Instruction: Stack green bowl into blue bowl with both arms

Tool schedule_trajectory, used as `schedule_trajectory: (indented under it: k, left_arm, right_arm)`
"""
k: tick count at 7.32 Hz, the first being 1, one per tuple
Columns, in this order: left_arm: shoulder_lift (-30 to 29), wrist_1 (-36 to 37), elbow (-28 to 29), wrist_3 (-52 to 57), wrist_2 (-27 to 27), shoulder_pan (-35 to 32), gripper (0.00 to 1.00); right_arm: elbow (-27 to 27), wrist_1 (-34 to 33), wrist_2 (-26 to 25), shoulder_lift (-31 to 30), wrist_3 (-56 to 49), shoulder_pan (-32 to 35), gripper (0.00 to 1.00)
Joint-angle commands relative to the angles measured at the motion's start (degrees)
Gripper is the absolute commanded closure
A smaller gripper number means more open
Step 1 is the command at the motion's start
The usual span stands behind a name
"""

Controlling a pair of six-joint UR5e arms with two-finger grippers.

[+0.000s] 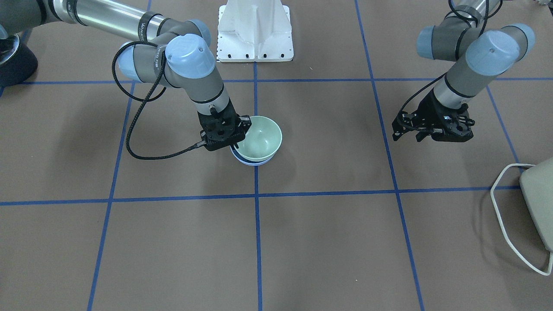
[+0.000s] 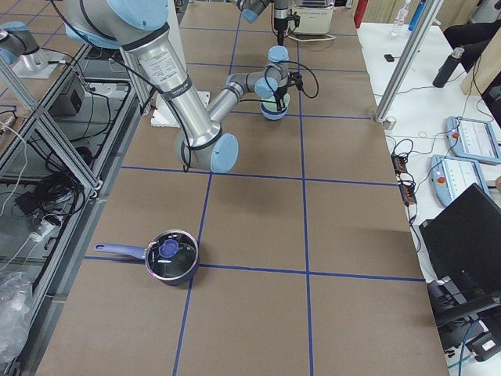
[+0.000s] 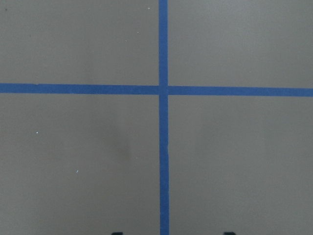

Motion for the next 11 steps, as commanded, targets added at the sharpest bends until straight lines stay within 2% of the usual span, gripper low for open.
schedule_trajectory:
  k: [1,4,5,6,8,9,11]
  left_arm:
    - [-0.09,0.06,0.01,0.0,0.0,0.0,0.25]
    - [-0.18,-0.02,0.01,0.0,0.0,0.0,0.25]
    - [-0.18,-0.02,0.01,0.0,0.0,0.0,0.25]
    - [-0.09,-0.02,-0.08,-0.09,0.0,0.0,0.25]
    - [-0.18,-0.02,-0.08,-0.09,2.27,0.0,0.25]
    - [-0.18,-0.02,0.0,-0.09,2.29,0.09,0.25]
    - [-0.09,-0.02,0.01,0.0,2.38,0.09,0.25]
  right_arm:
    - [0.03,-0.02,-0.16,-0.2,0.0,0.0,0.97]
    - [0.03,-0.11,-0.51,-0.29,0.0,0.0,0.95]
    - [0.03,-0.11,-0.51,-0.29,0.0,0.0,0.83]
    - [0.03,-0.11,-0.51,-0.21,0.0,0.0,0.76]
    - [-0.06,-0.11,-1.91,-0.21,0.0,-0.17,0.31]
    - [-0.14,-0.02,-2.26,-0.21,0.0,-0.26,0.22]
    - [-0.06,-0.02,-2.36,-0.29,0.0,-0.35,0.13]
